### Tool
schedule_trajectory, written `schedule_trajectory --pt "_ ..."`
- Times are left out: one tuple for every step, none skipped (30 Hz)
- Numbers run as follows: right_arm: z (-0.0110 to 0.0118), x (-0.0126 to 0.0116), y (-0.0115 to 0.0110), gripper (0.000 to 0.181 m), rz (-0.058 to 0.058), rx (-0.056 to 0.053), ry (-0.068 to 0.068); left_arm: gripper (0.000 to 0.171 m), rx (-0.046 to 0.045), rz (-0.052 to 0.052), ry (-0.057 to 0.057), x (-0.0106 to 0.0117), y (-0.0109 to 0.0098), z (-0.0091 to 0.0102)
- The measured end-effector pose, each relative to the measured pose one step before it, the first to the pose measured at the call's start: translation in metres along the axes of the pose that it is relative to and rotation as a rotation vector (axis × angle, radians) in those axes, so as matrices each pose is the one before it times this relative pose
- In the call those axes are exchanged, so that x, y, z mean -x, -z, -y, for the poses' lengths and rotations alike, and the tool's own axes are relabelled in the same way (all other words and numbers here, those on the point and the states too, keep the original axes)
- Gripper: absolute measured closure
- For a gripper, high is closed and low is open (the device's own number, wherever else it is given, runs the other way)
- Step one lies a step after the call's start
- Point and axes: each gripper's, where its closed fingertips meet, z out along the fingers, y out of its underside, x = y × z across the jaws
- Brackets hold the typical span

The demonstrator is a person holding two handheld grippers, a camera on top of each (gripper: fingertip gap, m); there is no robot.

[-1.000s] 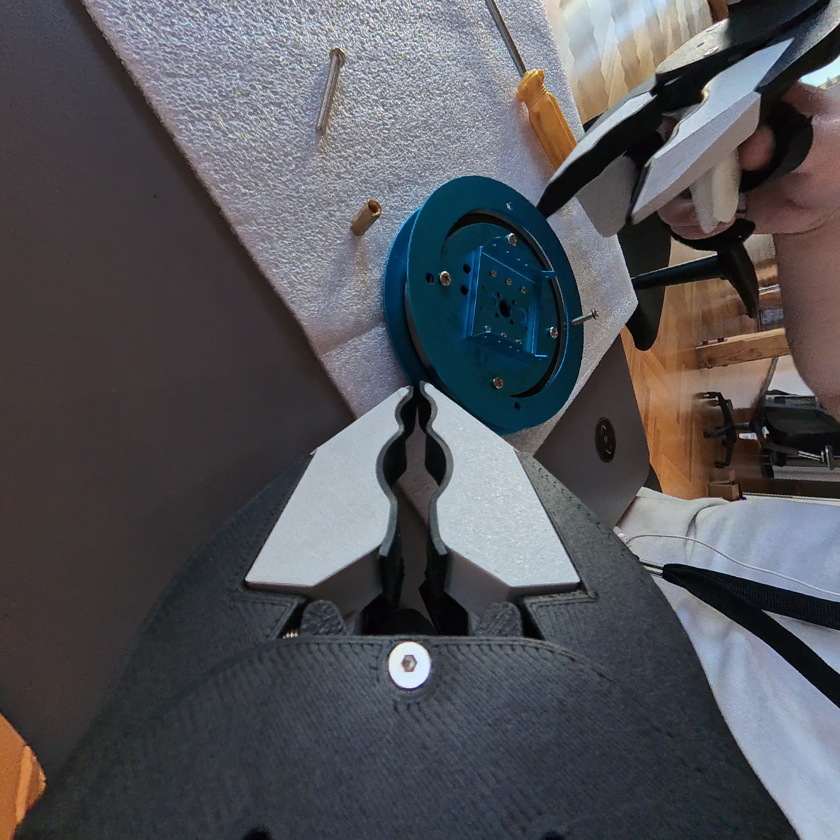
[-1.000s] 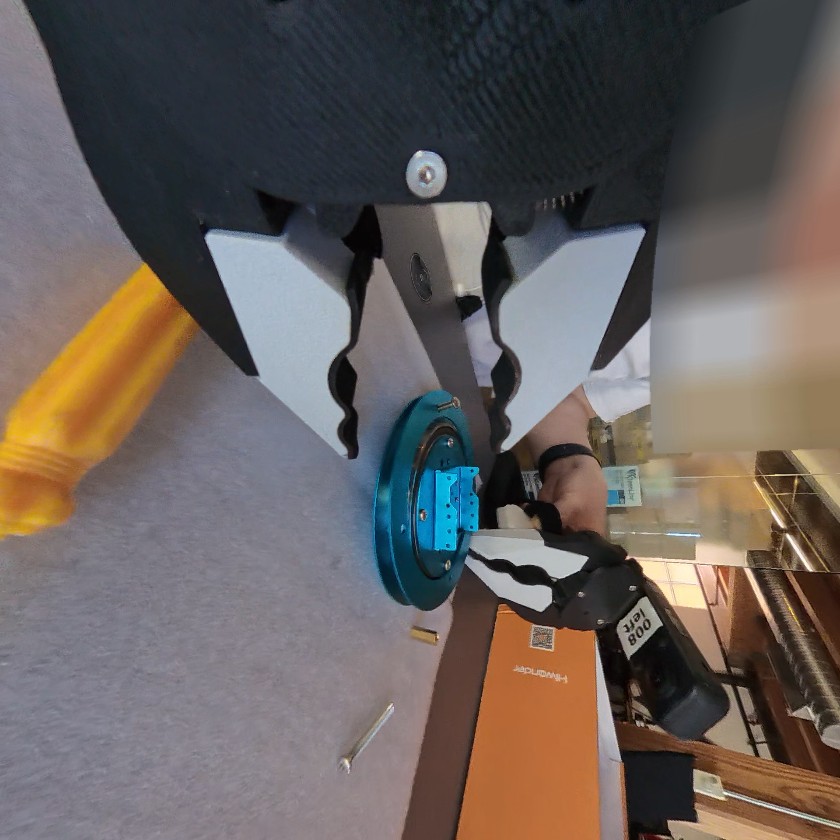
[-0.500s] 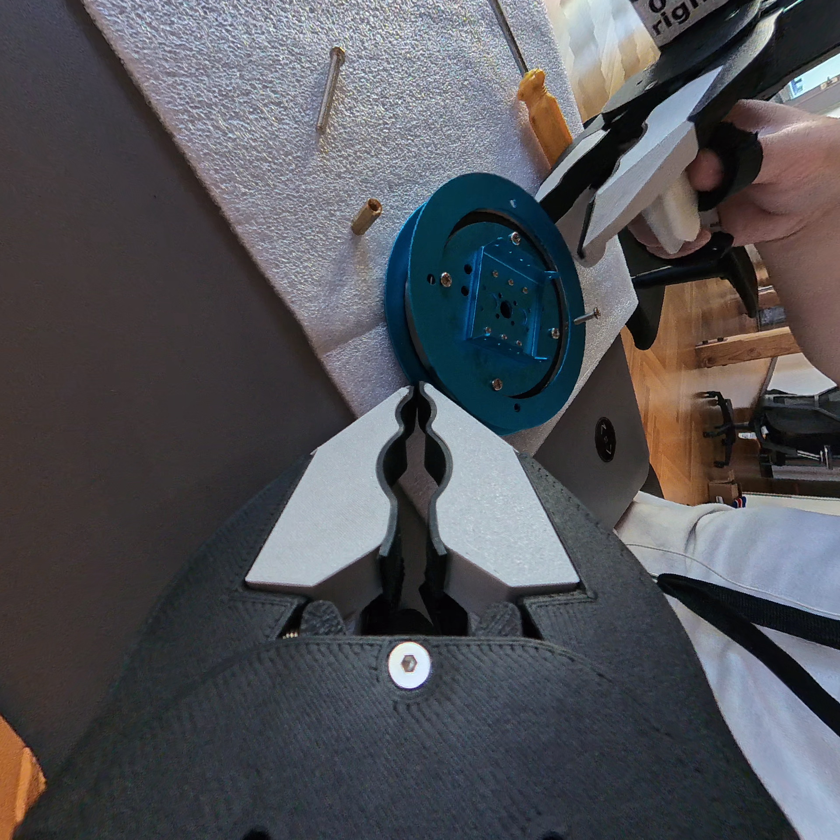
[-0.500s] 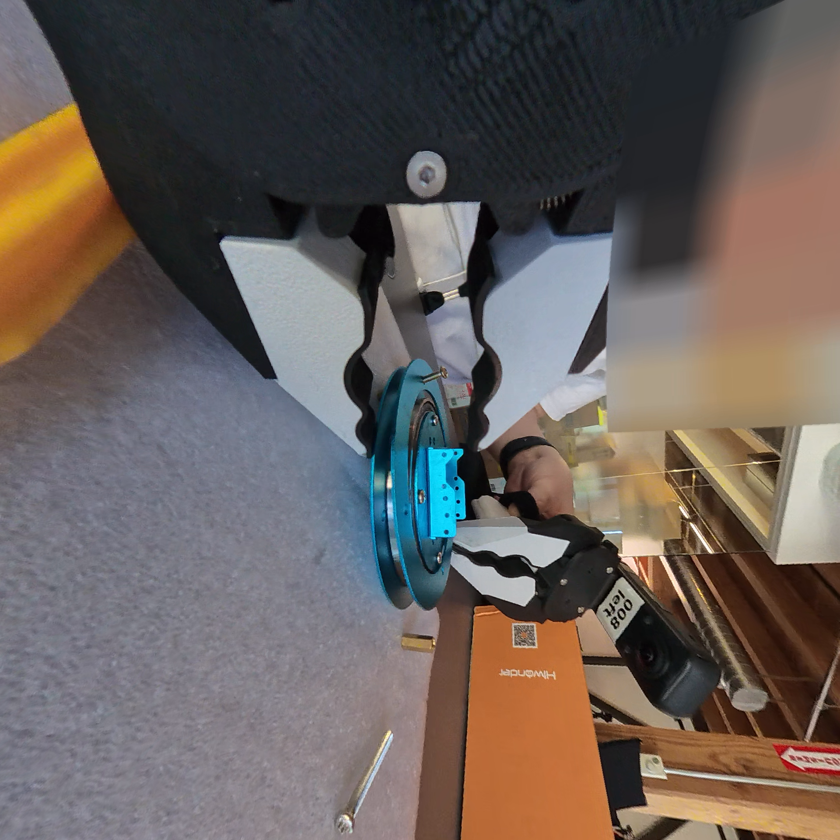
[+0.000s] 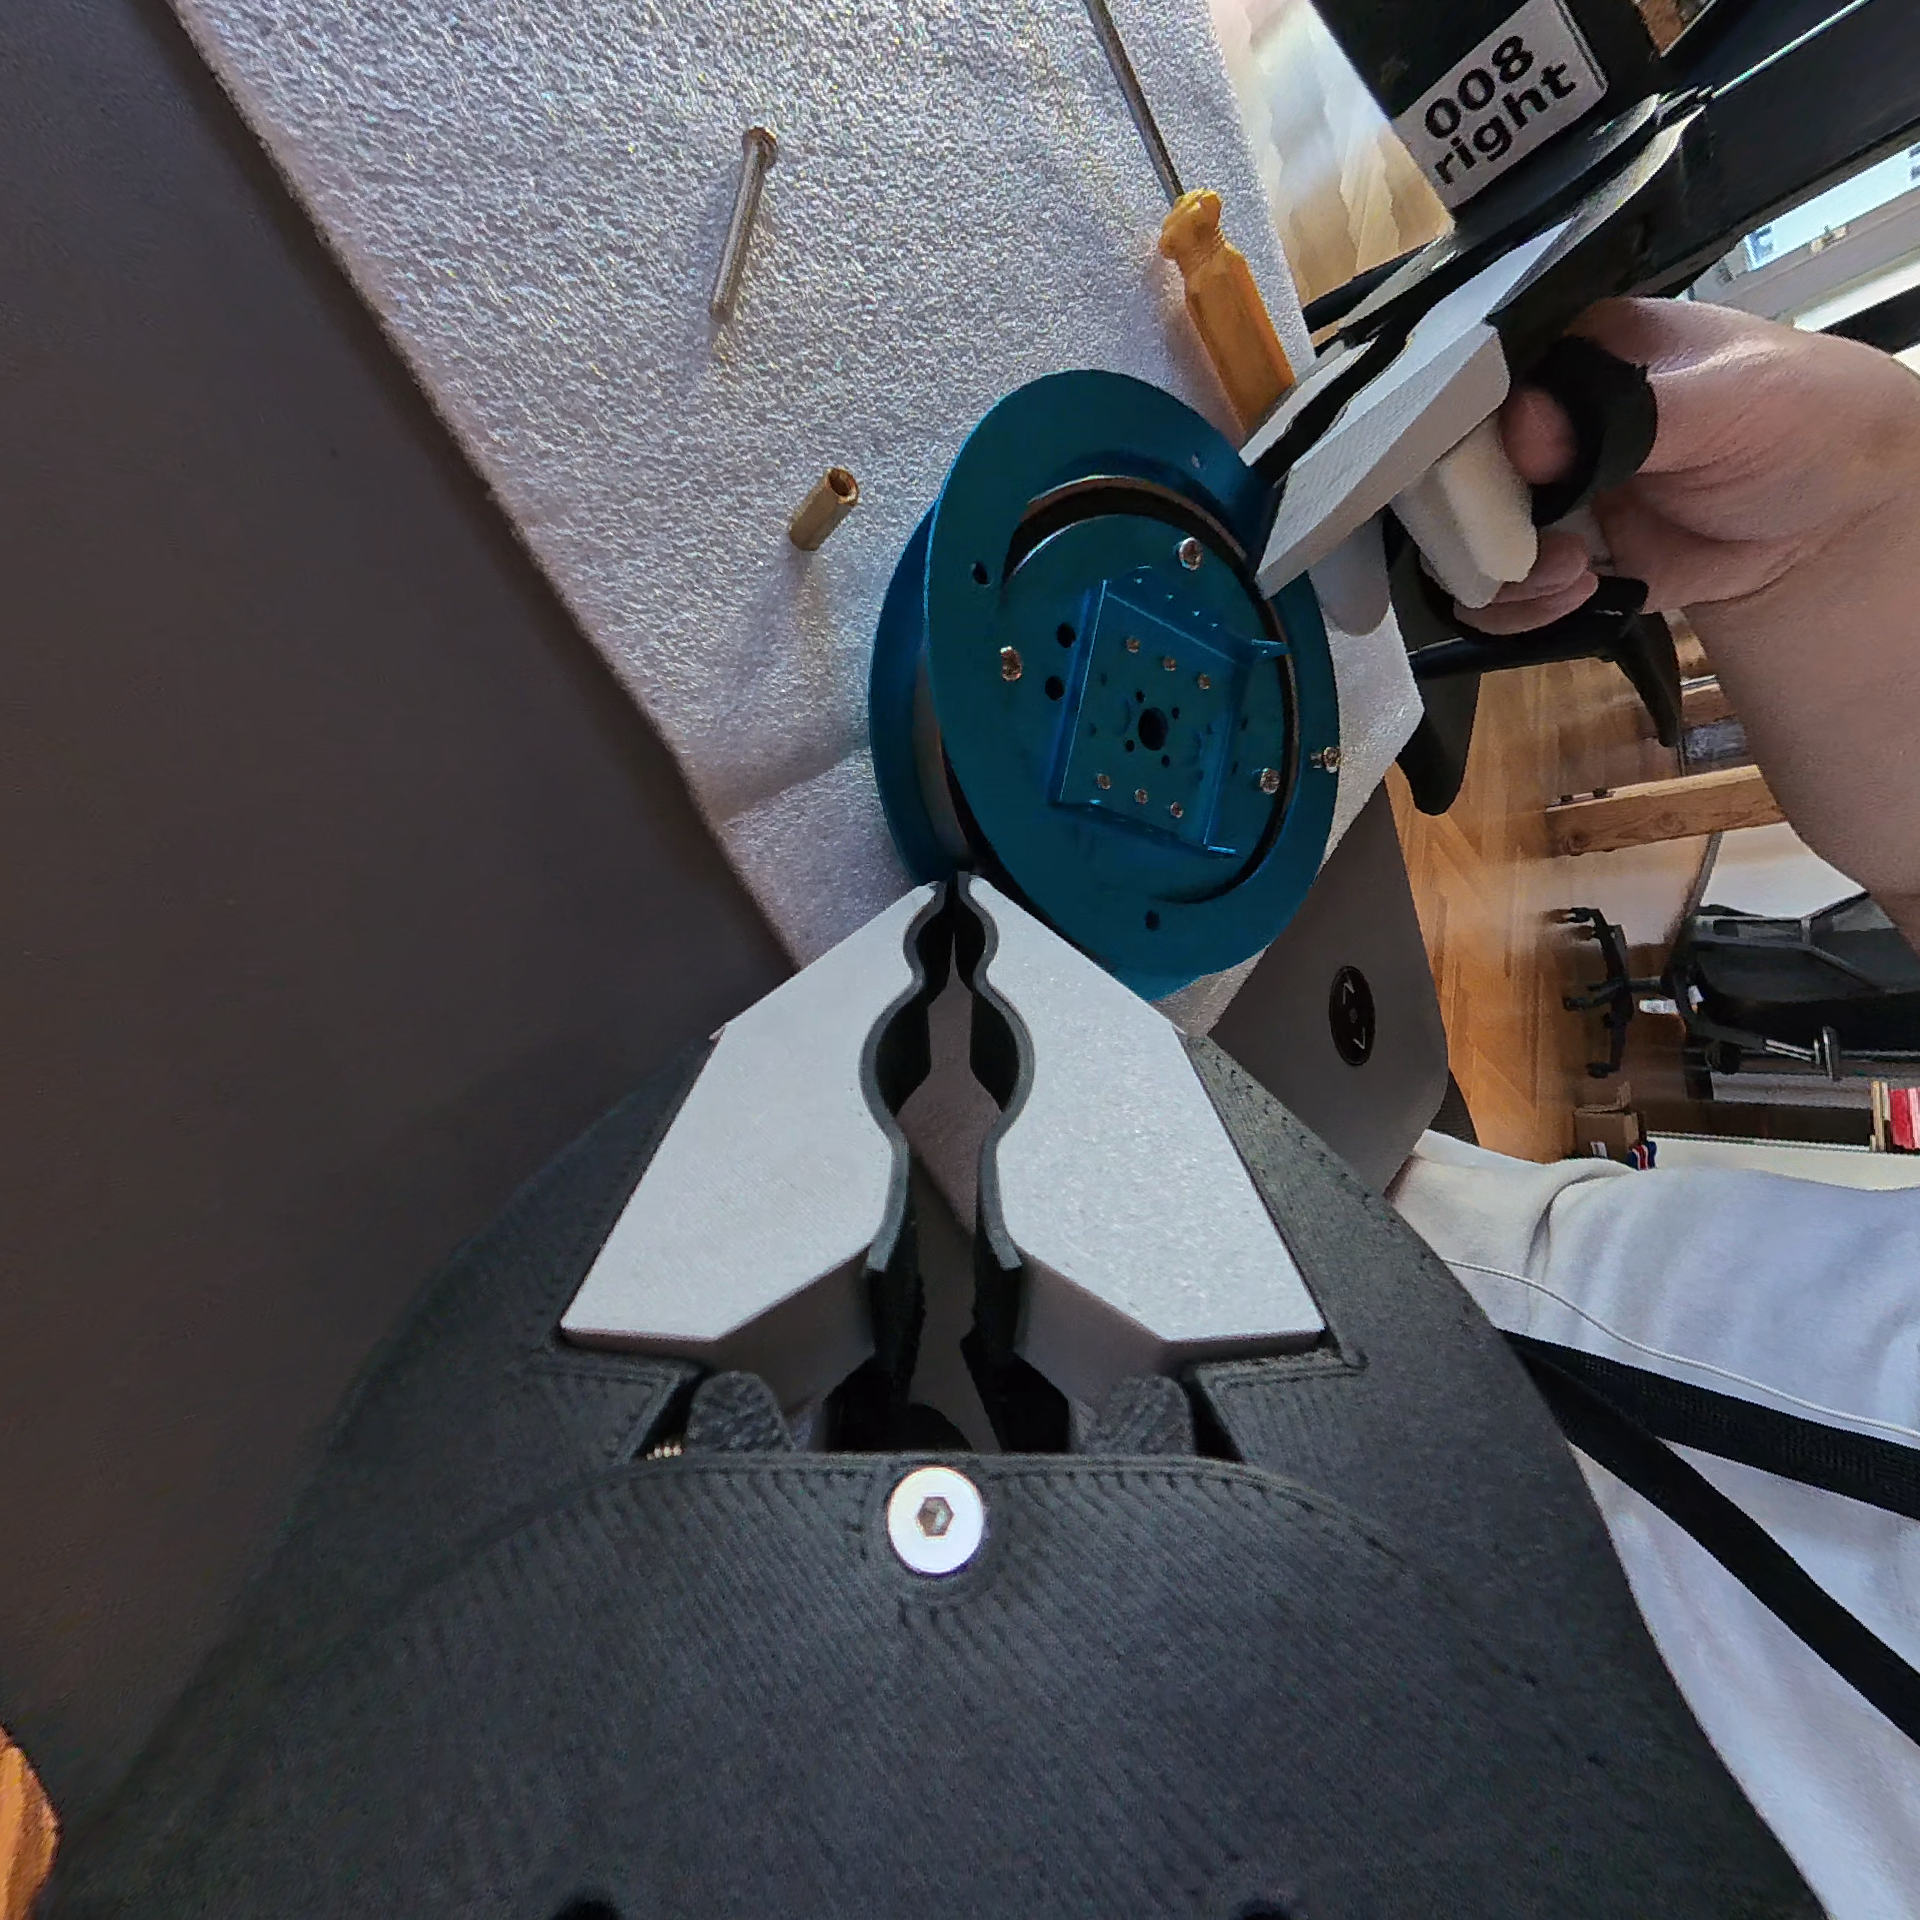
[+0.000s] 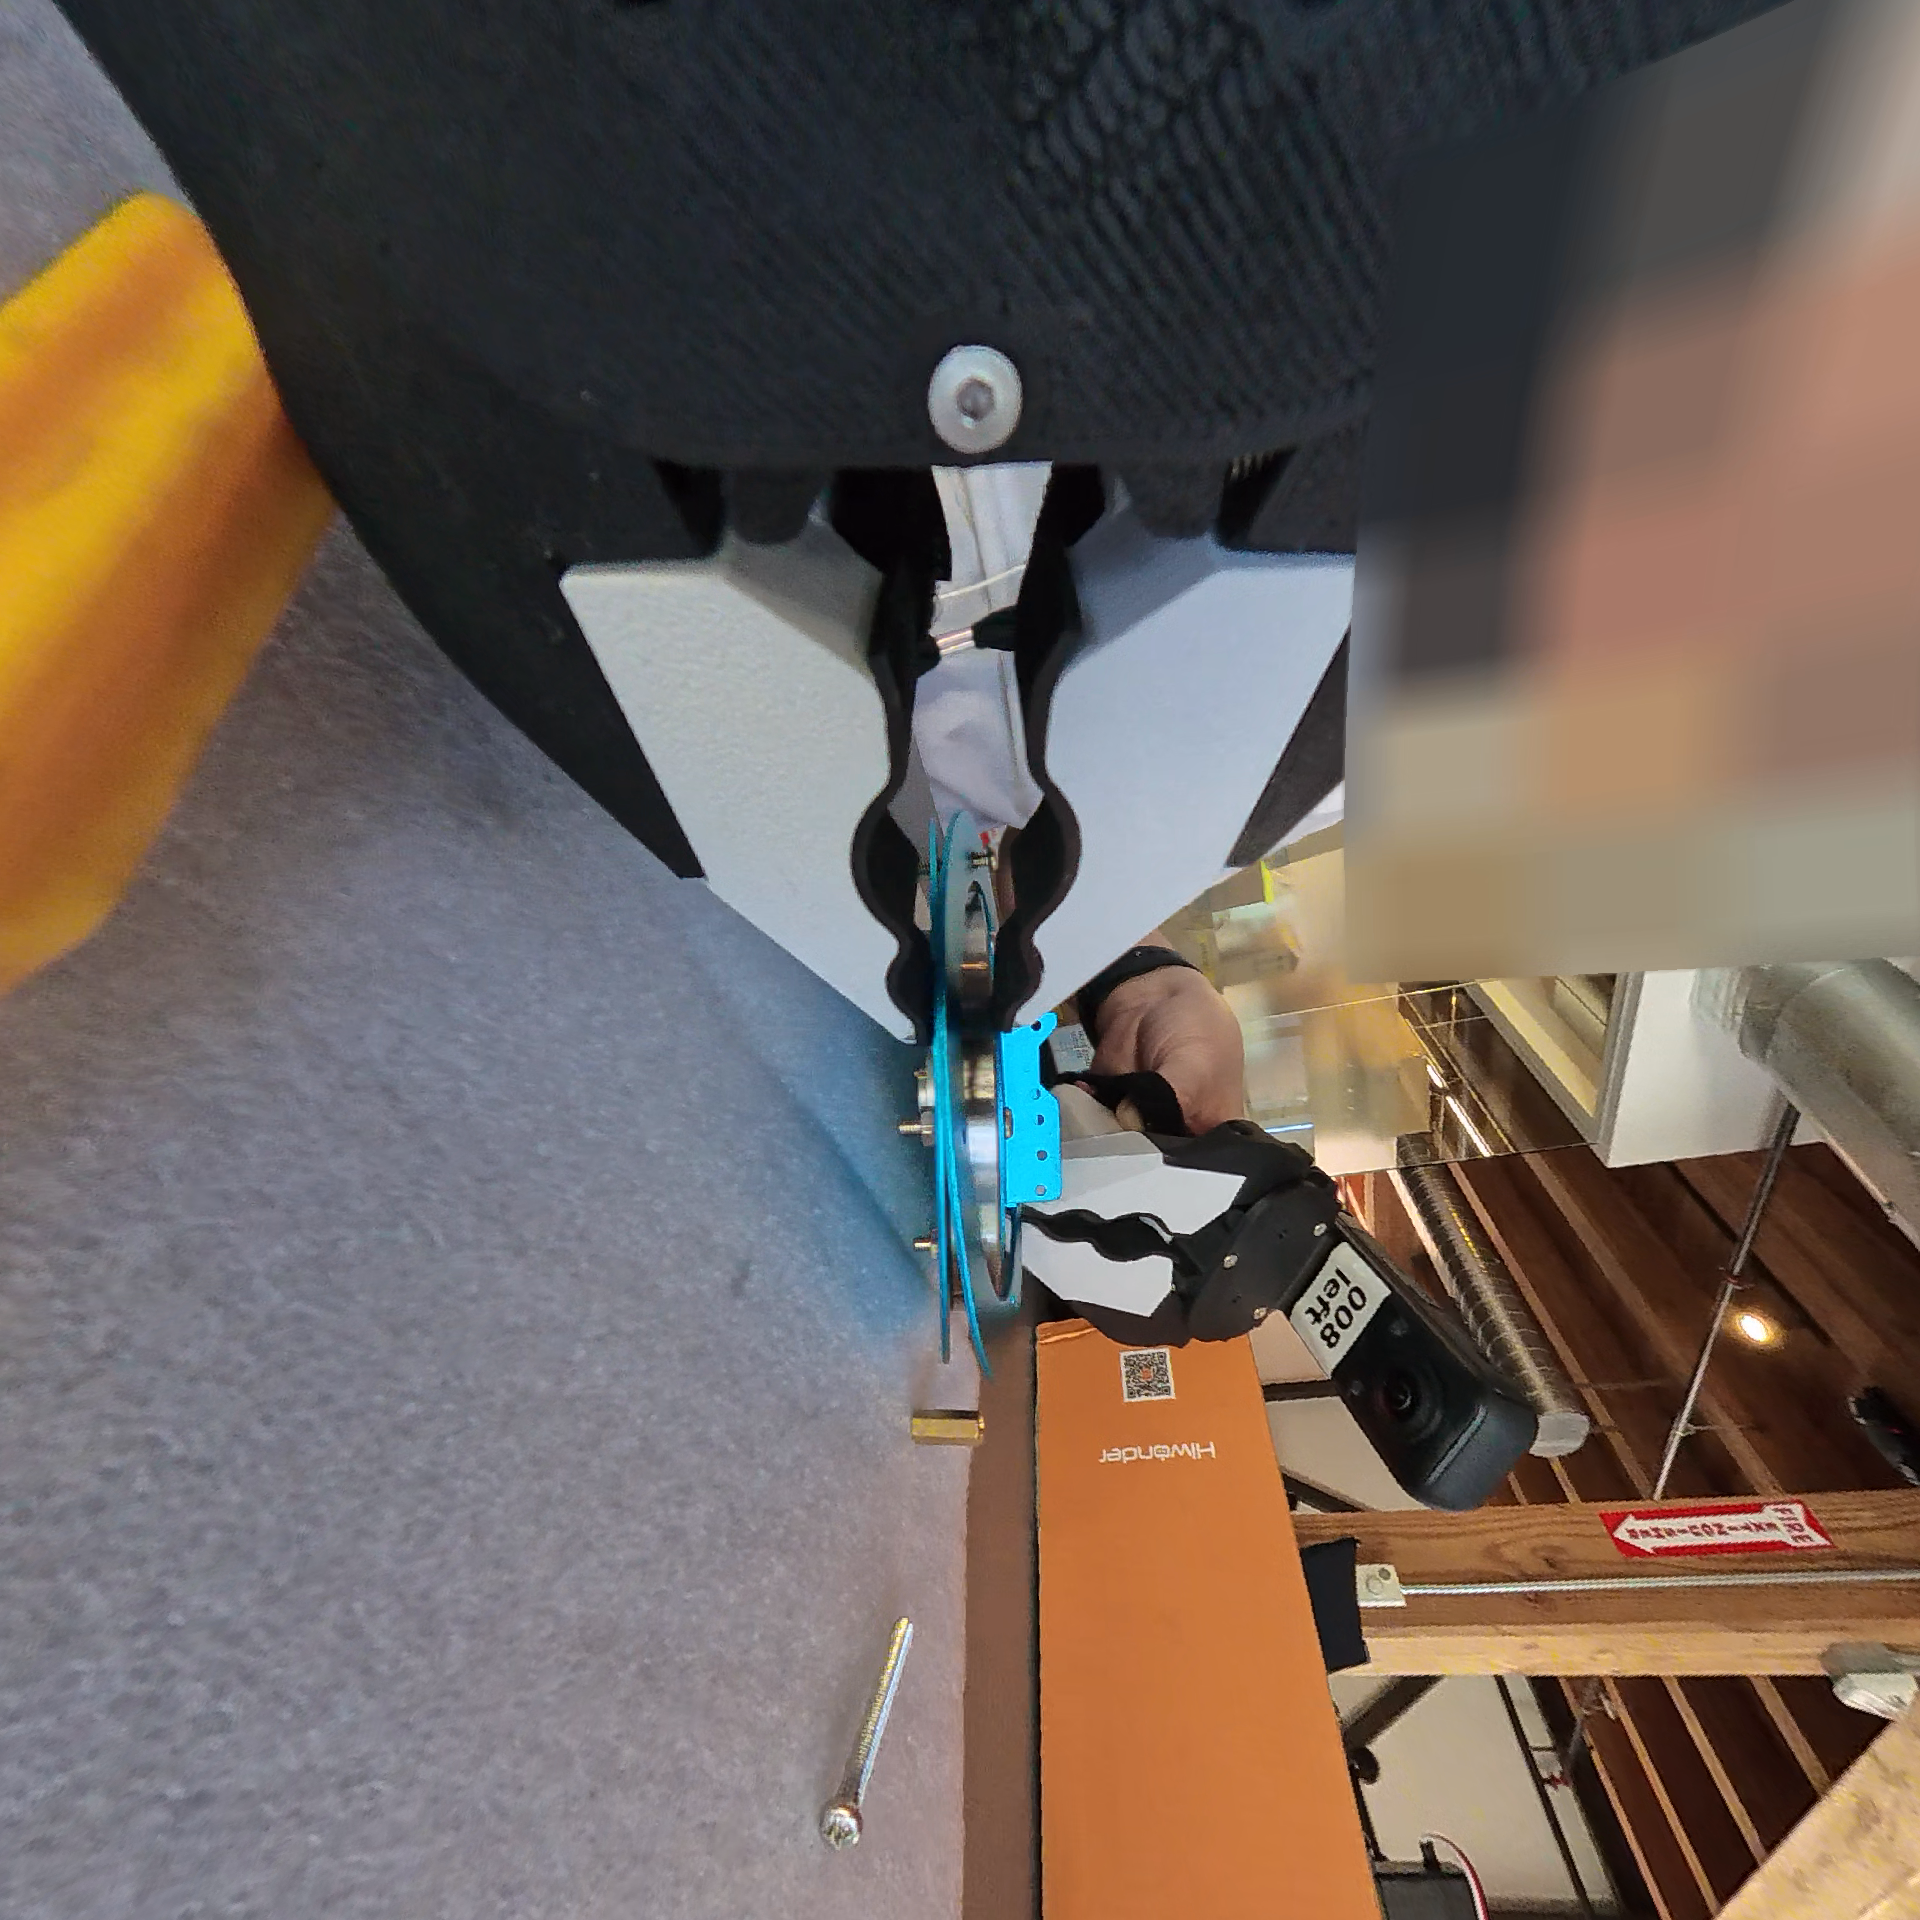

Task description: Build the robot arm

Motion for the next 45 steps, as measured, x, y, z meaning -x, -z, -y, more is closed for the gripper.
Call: schedule_trajectory --pt "-0.00014 0.00048 -0.00003 0.172 0.0044 0.0004 -0.0008 0.171 0.00022 -0.0004 0.0006 0.00002 -0.00005 0.00001" --pt "-0.00039 0.00032 0.00002 0.172 0.003 0.0022 0.0004 0.171 0.0003 -0.0006 0.0008 -0.00003 0.00009 0.00002" --pt "-0.00031 0.00021 0.0 0.172 0.0021 0.0015 0.0015 0.171 0.00031 -0.0007 0.0009 -0.00004 -0.00005 -0.00001" --pt "-0.00032 0.00019 0.0001 0.172 0.0021 0.0016 0.0014 0.171 -0.00053 -0.001 0.001 -0.0001 0.00003 0.00013" --pt "-0.0004 0.00006 -0.00002 0.172 0.0002 0.0022 0.0016 0.171 -0.00039 -0.0001 0.0008 -0.00007 -0.00003 0.00005" --pt "-0.00052 -0.00053 0.00008 0.172 -0.0043 0.0038 0.0054 0.171 -0.00038 -0.0001 0.0008 -0.00012 -0.00011 0.00008" --pt "-0.00092 -0.00141 0.00002 0.172 -0.0124 0.0069 0.0135 0.171 -0.00099 -0.0001 0.0007 -0.00006 -0.00007 0.00014" --pt "-0.00126 -0.00115 0.0 0.172 -0.0105 0.0089 0.0157 0.171 0.00006 0.0002 0.0006 -0.00001 -0.00009 0.0001" --pt "-0.00143 -0.00133 -0.00006 0.171 -0.0094 0.0089 0.0133 0.171 -0.00035 -0.0011 0.0007 -0.00014 -0.00017 0.00011" --pt "-0.00176 -0.00186 -0.0001 0.17 -0.0153 0.0102 0.013 0.171 -0.00173 -0.0037 0.001 -0.00061 -0.00007 0.00037" --pt "-0.00214 -0.00221 -0.00043 0.169 -0.0184 0.0122 0.0144 0.171 -0.00045 -0.0051 0.0013 -0.00076 -0.00022 0.00037" --pt "-0.00077 -0.00149 -0.00035 0.167 -0.0075 0.0026 0.009 0.171 0.00132 -0.0025 0.0026 -0.00016 -0.00033 0.00002" --pt "0.00118 0.00106 -0.00001 0.168 0.0126 -0.0103 -0.004 0.171 0.00282 -0.0012 0.0038 0.00029 -0.00025 -0.0003" --pt "0.00073 0.00087 -0.00002 0.168 0.0076 -0.0065 -0.0008 0.171 0.00648 -0.0021 0.0036 0.00011 -0.00034 -0.00091" --pt "-0.00025 -0.00108 -0.00011 0.169 -0.0077 0.0016 0.0086 0.171 0.0017 -0.0066 0.0061 -0.00056 0.00035 -0.00023" --pt "-0.00028 -0.00062 0.0 0.168 -0.0044 0.0033 0.0071 0.171 -0.00321 -0.0065 0.0065 -0.00105 0.00095 0.00012" --pt "-0.00028 0.00029 -0.00003 0.169 0.0028 0.0029 -0.0005 0.171 -0.00491 -0.0061 0.0122 -0.00179 0.00147 -0.00039" --pt "0.00012 0.00026 0.00006 0.169 0.0029 -0.0003 0.0002 0.171 -0.00982 -0.0004 0.011 -0.00153 0.00226 -0.00052" --pt "0.0001 0.00001 -0.00002 0.169 0.0009 -0.0007 0.0031 0.171 -0.01169 0.0093 0.0111 0.00004 0.00289 -0.00063" --pt "-0.00039 0.00001 -0.00003 0.169 -0.0004 0.0025 0.0047 0.171 -0.00597 0.0055 0.0111 -0.00033 0.00258 -0.00165" --pt "-0.0006 -0.00014 -0.00004 0.169 -0.001 0.0041 0.0045 0.171 0.00159 -0.0016 0.0114 -0.00158 0.00122 -0.00275" --pt "-0.00018 -0.00014 0.00004 0.169 -0.0008 0.0025 0.007 0.166 -0.00386 0.0071 0.0157 0.00018 0.0007 -0.00188" --pt "-0.00003 -0.00006 0.00012 0.169 0.0007 0.0035 0.0071 0.158 -0.01502 0.0026 0.0156 0.00009 0.00066 0.00001" --pt "-0.00005 0.00003 -0.00007 0.169 0.0018 0.0039 0.0073 0.156 -0.02591 -0.0089 0.014 -0.0007 0.00116 0.00188" --pt "-0.00002 0.00002 -0.00008 0.169 0.0004 0.003 0.0076 0.152 -0.02781 -0.0078 0.0175 0.00069 0.0015 0.00263" --pt "0.00013 0.00018 -0.00002 0.169 0.0017 0.0011 0.0085 0.146 -0.02323 -0.0043 0.0182 0.00185 0.00143 0.0025" --pt "0.00024 0.00054 -0.00001 0.169 0.0042 -0.001 0.0123 0.14 -0.01869 -0.0074 0.0159 0.0014 0.00108 0.00227" --pt "-0.00001 0.00023 -0.00003 0.169 0.003 -0.0015 0.0133 0.138 -0.01302 -0.0123 0.0065 0.00006 0.00066 0.00191" --pt "0.00013 0.00068 -0.00005 0.17 0.0057 -0.0029 0.0165 0.136 -0.00697 -0.011 -0.0039 -0.00094 -0.00008 0.00159" --pt "0.00019 0.00093 -0.00006 0.17 0.0056 -0.0044 0.0247 0.135 -0.00237 -0.0032 -0.0109 -0.00073 -0.00056 0.00145" --pt "-0.00058 -0.00008 0.00002 0.171 -0.0014 0.0001 0.0161 0.134 0.00108 0.0074 -0.016 0.00021 -0.00116 0.00142" --pt "-0.00011 -0.00001 -0.00007 0.172 -0.0025 -0.0023 0.0154 0.133 0.00036 0.0046 -0.0183 -0.00042 -0.00153 0.00188" --pt "0.00022 0.00055 -0.00006 0.173 -0.0027 -0.0045 0.0263 0.132 0.00068 -0.0039 -0.0122 -0.00176 -0.00177 0.00169" --pt "0.00006 -0.00001 -0.00012 0.172 -0.0112 -0.0003 0.0274 0.131 -0.0025 -0.0028 -0.0057 -0.00148 -0.00166 0.00163" --pt "-0.00039 -0.00047 0.00001 0.172 -0.0129 0.0019 0.024 0.131 0.00177 -0.0077 -0.0099 -0.00148 -0.00171 0.00111" --pt "0.0 0.00009 0.00029 0.172 -0.0071 0.0013 0.0078 0.13 0.01976 -0.0001 -0.0012 0.00033 -0.00193 -0.00182" --pt "-0.00007 0.00018 -0.00003 0.172 -0.004 0.0004 0.0071 0.129 0.01642 0.0015 -0.0013 -0.00006 -0.00159 -0.00177" --pt "-0.00013 0.00033 0.00006 0.172 -0.0021 -0.0002 0.0118 0.129 0.00313 0.0029 -0.0015 0.00007 -0.00064 -0.00004" --pt "-0.00037 0.00055 0.00021 0.172 0.0012 0.0007 0.0106 0.131 -0.00137 0.0043 0.0045 0.00096 -0.00027 0.00016" --pt "-0.00016 0.00059 0.00016 0.172 0.0012 -0.0006 0.0065 0.133 -0.00241 0.004 0.0027 0.00115 0.00008 0.00045" --pt "-0.00012 0.00058 0.00004 0.172 0.0016 -0.0013 0.0051 0.134 -0.00187 0.0037 0.0021 0.00083 -0.00006 0.00027" --pt "0.00006 0.00077 0.00008 0.172 0.0014 -0.0011 0.0058 0.135 -0.00168 0.0037 0.0028 0.00056 -0.0005 0.00015" --pt "-0.00003 0.00064 0.00012 0.172 0.0004 -0.0003 0.0103 0.135 -0.00315 0.0022 0.0021 -0.00002 -0.00059 0.00034" --pt "-0.00046 -0.00003 0.00021 0.172 -0.0039 0.0025 0.012 0.135 -0.00428 -0.0018 0.0043 -0.00051 -0.00057 0.00052" --pt "-0.00055 -0.00051 0.00042 0.172 -0.0066 0.004 0.0063 0.133 -0.00361 -0.01 0.0112 -0.00155 -0.00101 0.00017"
